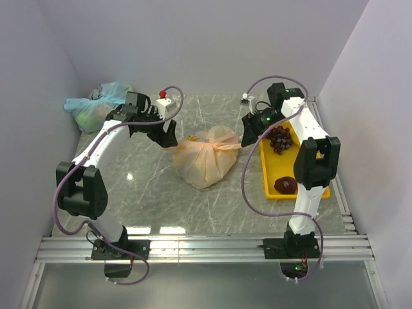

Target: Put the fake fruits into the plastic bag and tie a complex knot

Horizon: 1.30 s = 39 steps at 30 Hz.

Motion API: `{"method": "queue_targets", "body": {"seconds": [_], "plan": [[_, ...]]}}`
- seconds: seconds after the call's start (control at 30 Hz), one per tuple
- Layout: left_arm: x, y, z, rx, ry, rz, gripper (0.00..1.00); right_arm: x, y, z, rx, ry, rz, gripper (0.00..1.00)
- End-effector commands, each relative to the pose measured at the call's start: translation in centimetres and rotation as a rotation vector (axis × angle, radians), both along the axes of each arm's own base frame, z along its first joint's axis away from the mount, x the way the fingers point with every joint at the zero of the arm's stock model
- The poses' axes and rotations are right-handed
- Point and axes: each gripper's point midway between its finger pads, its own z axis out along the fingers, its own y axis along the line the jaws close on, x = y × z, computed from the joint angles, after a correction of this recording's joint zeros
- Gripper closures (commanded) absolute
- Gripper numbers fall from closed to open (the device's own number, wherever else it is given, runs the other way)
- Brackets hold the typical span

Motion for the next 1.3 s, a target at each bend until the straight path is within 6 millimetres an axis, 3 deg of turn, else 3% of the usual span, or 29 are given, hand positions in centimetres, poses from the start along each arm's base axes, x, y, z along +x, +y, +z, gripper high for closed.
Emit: {"method": "queue_targets", "body": {"seconds": [0.0, 0.03, 0.07, 0.17, 0.2, 0.3, 0.43, 0.57, 0.63, 0.67, 0.73, 0.77, 0.8, 0.83, 0.87, 0.9, 0.93, 0.97, 1.0, 1.1, 1.2, 1.27], "plan": [[0.3, 0.4, 3.2, 0.026, -0.129, -0.044, 0.07, 0.0, -0.9, 3.1, -0.077, -0.135, 0.038, 0.19], [0.4, 0.4, 3.7, 0.019, -0.147, -0.046, 0.01, 0.0, -1.1, 2.8, -0.108, -0.151, 0.050, 0.18], [1.2, 0.4, 4.5, 0.009, -0.196, -0.032, 0.01, -0.2, -1.0, 2.8, -0.124, -0.172, 0.073, 0.13], [1.5, 0.8, 5.1, 0.021, -0.273, -0.019, 0.01, -0.1, -0.2, 2.1, -0.176, -0.231, 0.125, 0.11], [1.4, 0.6, 5.0, 0.035, -0.320, -0.078, 0.01, -0.1, 0.9, 2.1, -0.183, -0.263, 0.161, 0.11], [0.2, 0.4, 3.4, 0.088, -0.330, -0.259, 0.01, 0.1, 1.9, 1.7, -0.211, -0.291, 0.207, 0.11], [-0.6, 0.0, 0.3, 0.113, -0.261, -0.423, 0.09, 0.1, 3.6, 0.6, -0.249, -0.320, 0.286, 0.11], [0.9, -0.5, -2.1, 0.140, -0.289, -0.438, 0.08, 0.7, 4.2, -1.9, -0.298, -0.322, 0.318, 0.18], [1.6, -1.3, -2.4, 0.156, -0.338, -0.461, 0.09, 0.9, 4.4, -2.3, -0.313, -0.317, 0.314, 0.30], [1.9, -1.3, -3.4, 0.188, -0.341, -0.467, 0.10, 0.8, 4.6, -2.6, -0.318, -0.310, 0.317, 0.40], [2.2, -1.7, -4.3, 0.216, -0.350, -0.490, 0.16, 0.9, 4.6, -3.0, -0.329, -0.304, 0.297, 0.53], [2.5, -2.0, -4.9, 0.229, -0.353, -0.497, 0.20, 1.0, 4.5, -3.0, -0.332, -0.304, 0.285, 0.70], [2.7, -2.2, -5.1, 0.226, -0.348, -0.485, 0.24, 1.1, 4.6, -3.1, -0.335, -0.305, 0.274, 0.75], [2.7, -2.4, -5.3, 0.223, -0.345, -0.485, 0.35, 1.0, 4.3, -3.5, -0.347, -0.295, 0.272, 0.80], [3.0, -2.7, -5.4, 0.212, -0.336, -0.469, 0.43, 1.0, 4.2, -3.7, -0.355, -0.293, 0.265, 0.95], [3.2, -2.9, -5.3, 0.206, -0.330, -0.453, 0.62, 1.0, 4.1, -4.1, -0.363, -0.283, 0.250, 1.00], [3.2, -2.9, -5.3, 0.196, -0.319, -0.442, 0.74, 1.1, 3.8, -4.3, -0.376, -0.282, 0.238, 1.00], [3.2, -2.8, -5.4, 0.194, -0.295, -0.421, 0.92, 1.2, 3.5, -4.0, -0.381, -0.288, 0.222, 1.00], [3.7, -2.0, -5.7, 0.228, -0.277, -0.362, 1.00, 1.5, 2.8, -4.3, -0.389, -0.278, 0.176, 1.00], [4.0, -0.3, -4.9, 0.220, -0.202, -0.195, 1.00, 2.2, 0.3, -3.2, -0.408, -0.279, 0.067, 1.00], [4.7, 3.1, -2.6, 0.173, -0.157, 0.036, 1.00, 2.5, -1.7, -2.1, -0.417, -0.276, -0.025, 1.00], [5.0, 6.6, -0.9, 0.163, -0.155, 0.177, 1.00, 3.0, -3.6, -1.2, -0.424, -0.284, -0.095, 1.00]]}}
